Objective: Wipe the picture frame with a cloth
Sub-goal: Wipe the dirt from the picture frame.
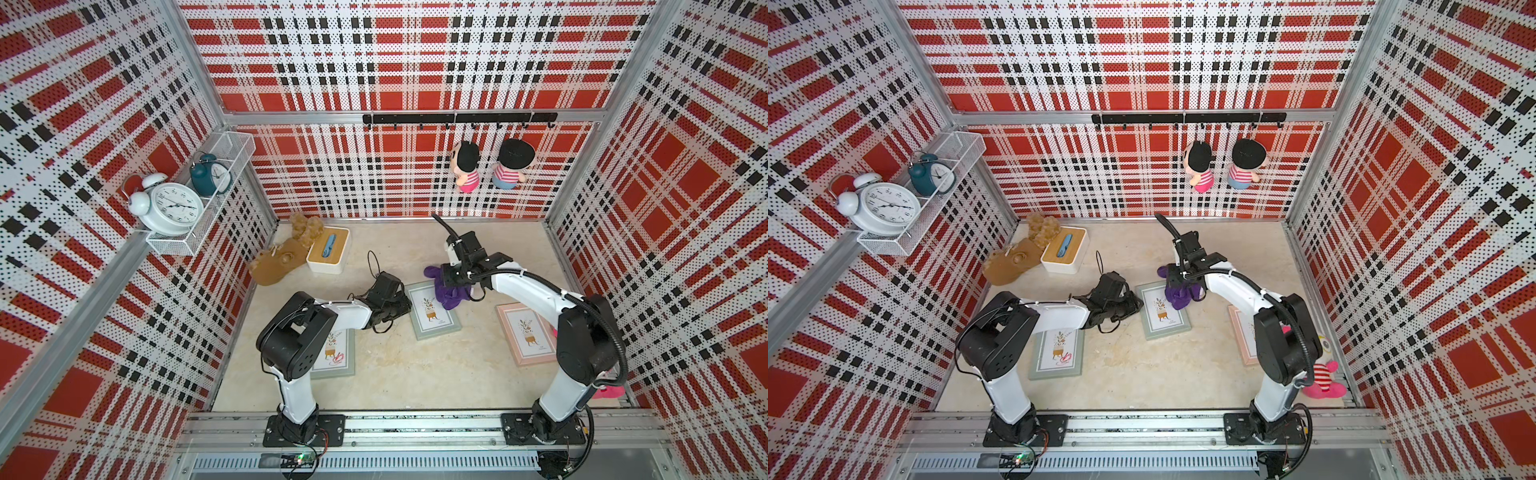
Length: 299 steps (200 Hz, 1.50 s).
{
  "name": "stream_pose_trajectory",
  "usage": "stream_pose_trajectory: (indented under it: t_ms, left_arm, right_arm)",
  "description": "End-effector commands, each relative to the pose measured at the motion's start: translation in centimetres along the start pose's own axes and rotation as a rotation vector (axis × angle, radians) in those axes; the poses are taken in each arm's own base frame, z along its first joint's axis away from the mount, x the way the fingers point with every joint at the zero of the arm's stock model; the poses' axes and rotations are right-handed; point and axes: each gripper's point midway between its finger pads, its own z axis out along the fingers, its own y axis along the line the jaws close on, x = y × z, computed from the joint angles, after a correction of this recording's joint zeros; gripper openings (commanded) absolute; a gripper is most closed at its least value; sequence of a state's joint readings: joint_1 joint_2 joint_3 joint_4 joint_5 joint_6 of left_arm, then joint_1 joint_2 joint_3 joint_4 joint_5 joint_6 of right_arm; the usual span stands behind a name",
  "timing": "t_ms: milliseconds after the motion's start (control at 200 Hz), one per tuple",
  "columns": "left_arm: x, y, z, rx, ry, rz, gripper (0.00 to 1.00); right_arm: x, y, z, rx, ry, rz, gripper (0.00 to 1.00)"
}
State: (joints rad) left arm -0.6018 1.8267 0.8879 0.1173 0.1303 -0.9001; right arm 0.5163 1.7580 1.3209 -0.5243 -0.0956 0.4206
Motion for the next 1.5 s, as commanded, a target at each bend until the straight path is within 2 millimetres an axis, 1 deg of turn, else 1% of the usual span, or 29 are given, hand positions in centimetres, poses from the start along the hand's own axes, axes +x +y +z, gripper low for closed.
stream_pose_trajectory:
  t_ms: [0, 50, 115, 185, 251, 346, 461, 496, 556, 661, 747, 787, 837, 902, 937, 977, 1012, 1057, 1147, 1177, 1187, 1197, 1268, 1278, 1298, 1333, 1378, 1438, 1493]
  left_arm:
    - [1.1, 1.3, 0.8, -0.059, 0.041, 0.001, 0.3]
    - [1.2, 1.8, 0.9, -0.079, 0.045, -0.009, 0.27]
    - [1.7, 3.0, 1.1, -0.119, 0.056, -0.027, 0.25]
    - [2.3, 4.1, 1.3, -0.156, 0.064, -0.053, 0.23]
    - [2.9, 5.3, 1.4, -0.192, 0.065, -0.075, 0.21]
    - [3.7, 6.8, 1.5, -0.227, 0.071, -0.099, 0.2]
    - [4.4, 7.5, 1.8, -0.231, 0.09, -0.107, 0.19]
    - [4.5, 7.6, 1.9, -0.231, 0.092, -0.107, 0.19]
    - [4.5, 7.5, 1.8, -0.228, 0.093, -0.106, 0.18]
    - [4.3, 7.3, 1.9, -0.222, 0.093, -0.095, 0.18]
    - [4.2, 7.1, 1.9, -0.214, 0.096, -0.08, 0.17]
    - [4.1, 6.8, 1.9, -0.203, 0.098, -0.065, 0.17]
    - [4.1, 6.3, 2.0, -0.188, 0.105, -0.037, 0.17]
    - [4.0, 5.9, 2.0, -0.18, 0.105, -0.018, 0.17]
    - [4.0, 5.7, 2.0, -0.177, 0.105, -0.018, 0.17]
    - [4.0, 5.7, 2.0, -0.18, 0.107, -0.016, 0.17]
    - [3.9, 5.8, 2.0, -0.183, 0.106, -0.016, 0.17]
    - [3.9, 5.9, 2.0, -0.187, 0.104, -0.024, 0.17]
    - [3.8, 6.1, 2.0, -0.19, 0.097, -0.036, 0.16]
    - [3.9, 6.1, 2.1, -0.19, 0.097, -0.041, 0.16]
    - [3.9, 6.2, 2.1, -0.191, 0.096, -0.042, 0.16]
    - [3.9, 6.2, 2.1, -0.191, 0.097, -0.045, 0.16]
    - [4.0, 6.4, 2.2, -0.192, 0.098, -0.051, 0.15]
    - [4.0, 6.4, 2.2, -0.192, 0.098, -0.051, 0.15]
    - [4.0, 6.4, 2.2, -0.191, 0.099, -0.053, 0.15]
    - [4.0, 6.4, 2.2, -0.19, 0.101, -0.053, 0.15]
    - [4.0, 6.4, 2.3, -0.189, 0.101, -0.049, 0.15]
    - [3.9, 6.4, 2.3, -0.188, 0.103, -0.048, 0.15]
    - [3.9, 6.3, 2.3, -0.185, 0.105, -0.045, 0.15]
  right_arm:
    - [2.5, 2.0, 2.2, -0.056, 0.079, -0.016, 0.0]
    - [3.7, 1.3, 3.4, -0.001, 0.106, -0.024, 0.0]
    - [5.7, -0.3, 4.9, 0.09, 0.161, -0.038, 0.0]
    - [8.2, -1.4, 5.8, 0.144, 0.21, -0.065, 0.0]
    - [10.2, -1.6, 5.6, 0.145, 0.235, -0.108, 0.0]
    - [12.3, -1.6, 4.1, 0.138, 0.238, -0.163, 0.0]
    - [13.6, -1.2, 2.7, 0.084, 0.185, -0.196, 0.0]
    - [13.6, -1.4, 2.7, 0.084, 0.162, -0.192, 0.0]
    - [13.4, -1.5, 3.2, 0.085, 0.139, -0.201, 0.0]
    - [11.2, -1.8, 5.7, 0.12, 0.07, -0.191, 0.0]
    - [8.0, -2.7, 7.8, 0.161, -0.007, -0.14, 0.0]
    - [5.9, -3.2, 8.1, 0.188, -0.066, -0.111, 0.0]
    - [3.4, -3.3, 7.9, 0.198, -0.152, -0.103, 0.0]
    - [0.4, -2.3, 7.1, 0.175, -0.247, -0.112, 0.0]
    - [-0.7, -1.6, 6.7, 0.154, -0.276, -0.123, 0.0]
    - [-1.3, -1.1, 6.2, 0.136, -0.289, -0.132, 0.0]
    - [-1.1, -0.9, 6.0, 0.122, -0.287, -0.134, 0.0]
    - [-0.1, -0.4, 5.9, 0.08, -0.264, -0.141, 0.0]
    - [4.2, 0.3, 5.6, 0.003, -0.2, -0.153, 0.0]
    - [6.4, 0.3, 5.5, -0.007, -0.172, -0.156, 0.0]
    - [6.7, 0.2, 5.4, -0.007, -0.169, -0.155, 0.0]
    - [7.6, 0.1, 5.4, -0.007, -0.155, -0.152, 0.0]
    - [10.6, -0.1, 4.9, -0.033, -0.121, -0.123, 0.0]
    - [10.6, 0.0, 4.8, -0.036, -0.123, -0.121, 0.0]
    - [11.3, -0.3, 4.7, -0.041, -0.121, -0.102, 0.0]
    - [11.7, -0.6, 4.6, -0.04, -0.129, -0.083, 0.0]
    - [11.5, -1.0, 4.6, -0.025, -0.156, -0.07, 0.0]
    - [10.0, -1.4, 5.3, -0.008, -0.175, -0.058, 0.0]
    - [7.7, -2.1, 6.5, 0.016, -0.195, -0.029, 0.0]
